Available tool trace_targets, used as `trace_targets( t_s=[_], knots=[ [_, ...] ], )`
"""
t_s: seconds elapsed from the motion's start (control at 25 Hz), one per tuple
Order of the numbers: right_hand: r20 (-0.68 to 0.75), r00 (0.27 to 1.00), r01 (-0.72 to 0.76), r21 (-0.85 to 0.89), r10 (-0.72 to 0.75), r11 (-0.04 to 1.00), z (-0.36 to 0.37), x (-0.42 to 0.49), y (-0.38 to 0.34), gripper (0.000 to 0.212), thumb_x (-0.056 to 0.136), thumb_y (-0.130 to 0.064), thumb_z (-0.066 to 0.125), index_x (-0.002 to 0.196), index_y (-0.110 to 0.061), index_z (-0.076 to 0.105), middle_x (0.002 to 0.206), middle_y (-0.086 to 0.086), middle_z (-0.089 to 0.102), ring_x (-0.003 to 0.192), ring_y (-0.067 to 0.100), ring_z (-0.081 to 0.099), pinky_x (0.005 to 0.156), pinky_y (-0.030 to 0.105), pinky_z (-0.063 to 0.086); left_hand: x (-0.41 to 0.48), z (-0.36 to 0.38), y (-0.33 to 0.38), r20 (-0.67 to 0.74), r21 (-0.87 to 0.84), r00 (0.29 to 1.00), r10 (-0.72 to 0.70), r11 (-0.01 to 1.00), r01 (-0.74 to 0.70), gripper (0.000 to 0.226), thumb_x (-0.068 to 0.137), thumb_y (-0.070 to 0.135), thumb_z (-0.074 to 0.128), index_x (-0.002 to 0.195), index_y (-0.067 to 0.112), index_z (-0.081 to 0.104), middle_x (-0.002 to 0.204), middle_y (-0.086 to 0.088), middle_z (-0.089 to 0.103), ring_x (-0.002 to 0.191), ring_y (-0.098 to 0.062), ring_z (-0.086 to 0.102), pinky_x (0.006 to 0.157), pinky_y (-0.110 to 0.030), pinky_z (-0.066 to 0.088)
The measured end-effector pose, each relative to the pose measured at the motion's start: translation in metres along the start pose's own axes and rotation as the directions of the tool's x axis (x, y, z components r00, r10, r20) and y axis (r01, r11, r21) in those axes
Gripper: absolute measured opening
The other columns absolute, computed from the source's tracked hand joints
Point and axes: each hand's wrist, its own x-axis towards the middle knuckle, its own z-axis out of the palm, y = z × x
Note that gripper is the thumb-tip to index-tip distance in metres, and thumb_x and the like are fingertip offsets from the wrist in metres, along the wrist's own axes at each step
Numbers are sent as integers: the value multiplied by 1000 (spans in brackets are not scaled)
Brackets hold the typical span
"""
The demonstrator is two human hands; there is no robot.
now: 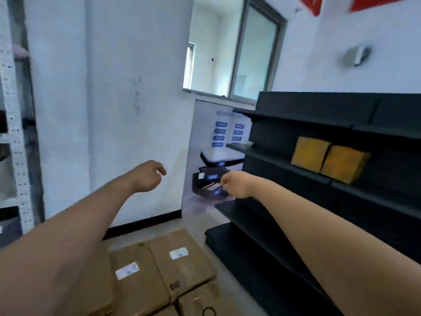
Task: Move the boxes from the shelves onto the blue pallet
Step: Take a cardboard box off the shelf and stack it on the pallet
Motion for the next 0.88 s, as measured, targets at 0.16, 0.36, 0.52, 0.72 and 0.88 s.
trace_targets(
  t_s=[0.16, 0.36, 0.52, 0.72, 0.88],
  knots=[
    [-79, 991, -116, -74, 110, 990, -89, -93, 136, 35, 98, -14, 42, 129, -6, 56, 135, 11, 54, 122, 29, 51, 103, 37, 41, 9, 59, 186, 64, 40, 966, 250, 967, -253, 38, 89, -3, 37, 118, 4, 60, 127, -18, 57, 115, -32, 55, 95, -31, 42],
    [-150, 955, -270, -82, 256, 959, -143, -205, 346, 38, 94, -14, 46, 130, -17, 55, 131, 4, 55, 115, 24, 53, 97, 35, 47, 1, 175, 380, 111, 54, 890, 441, 892, -449, 33, 92, 2, 40, 116, 6, 62, 106, -6, 59, 97, -21, 55, 93, -32, 42],
    [-203, 917, -349, 14, 344, 937, -176, -254, 479, 39, 93, -21, 54, 132, -17, 53, 125, 3, 58, 108, 19, 56, 91, 29, 47, 26, 247, 467, 82, 28, 886, 457, 887, -460, 25, 94, 14, 48, 114, 11, 63, 103, -4, 63, 94, -18, 57, 91, -33, 45],
    [-248, 891, -373, 74, 380, 925, -187, -221, 596, 55, 95, -15, 48, 147, -18, 31, 146, 7, 44, 133, 25, 42, 107, 35, 37, 87, 322, 529, 112, 88, 905, 411, 903, -421, 28, 94, 18, 51, 121, 11, 59, 122, -6, 59, 103, -17, 54, 96, -32, 42],
    [-185, 908, -374, 52, 377, 926, -166, -148, 665, 57, 97, -14, 47, 150, -19, 25, 151, 8, 36, 138, 26, 36, 109, 36, 34, 168, 392, 541, 45, 18, 927, 372, 928, -373, 39, 93, 26, 54, 129, 11, 53, 129, -11, 57, 115, -24, 54, 97, -34, 42]
  ],
)
